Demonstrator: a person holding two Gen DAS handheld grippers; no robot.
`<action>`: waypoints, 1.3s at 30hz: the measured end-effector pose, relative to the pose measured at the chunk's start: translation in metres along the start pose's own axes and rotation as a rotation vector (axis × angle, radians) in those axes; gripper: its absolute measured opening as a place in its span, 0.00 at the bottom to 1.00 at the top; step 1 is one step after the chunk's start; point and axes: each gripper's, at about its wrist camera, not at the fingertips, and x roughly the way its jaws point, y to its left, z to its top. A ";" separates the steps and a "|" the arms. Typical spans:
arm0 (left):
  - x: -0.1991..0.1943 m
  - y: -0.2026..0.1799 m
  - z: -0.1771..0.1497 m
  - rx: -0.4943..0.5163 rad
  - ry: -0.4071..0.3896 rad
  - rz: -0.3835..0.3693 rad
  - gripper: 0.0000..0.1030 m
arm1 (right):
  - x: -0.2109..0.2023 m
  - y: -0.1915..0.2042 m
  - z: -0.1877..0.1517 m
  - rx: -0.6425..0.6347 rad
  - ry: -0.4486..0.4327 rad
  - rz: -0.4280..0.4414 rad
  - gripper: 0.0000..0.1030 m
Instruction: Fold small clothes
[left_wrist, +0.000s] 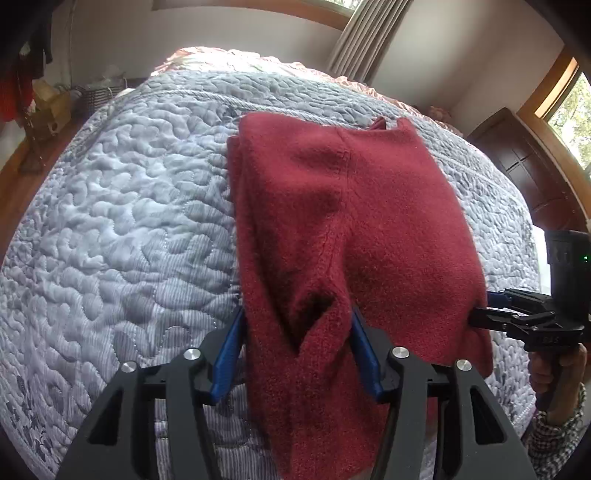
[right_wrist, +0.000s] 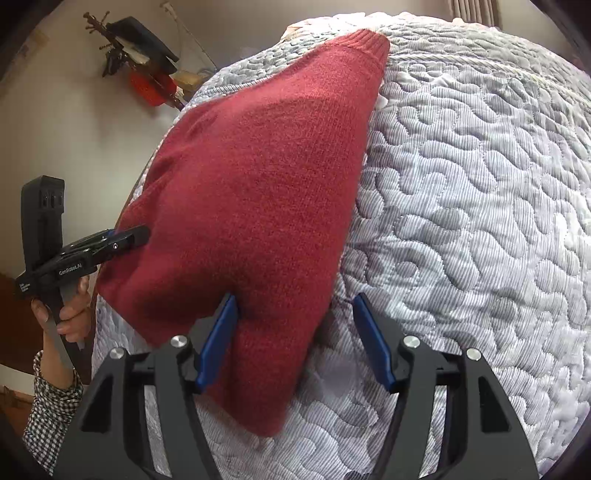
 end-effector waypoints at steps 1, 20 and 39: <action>-0.002 0.001 0.002 -0.001 -0.004 -0.016 0.67 | -0.004 0.001 0.002 -0.001 -0.008 0.003 0.64; 0.064 0.008 0.051 -0.049 0.143 -0.185 0.83 | 0.030 -0.018 0.065 0.083 0.014 0.122 0.76; 0.021 -0.053 0.032 -0.018 0.014 -0.253 0.35 | -0.052 -0.024 0.022 0.030 -0.076 0.216 0.37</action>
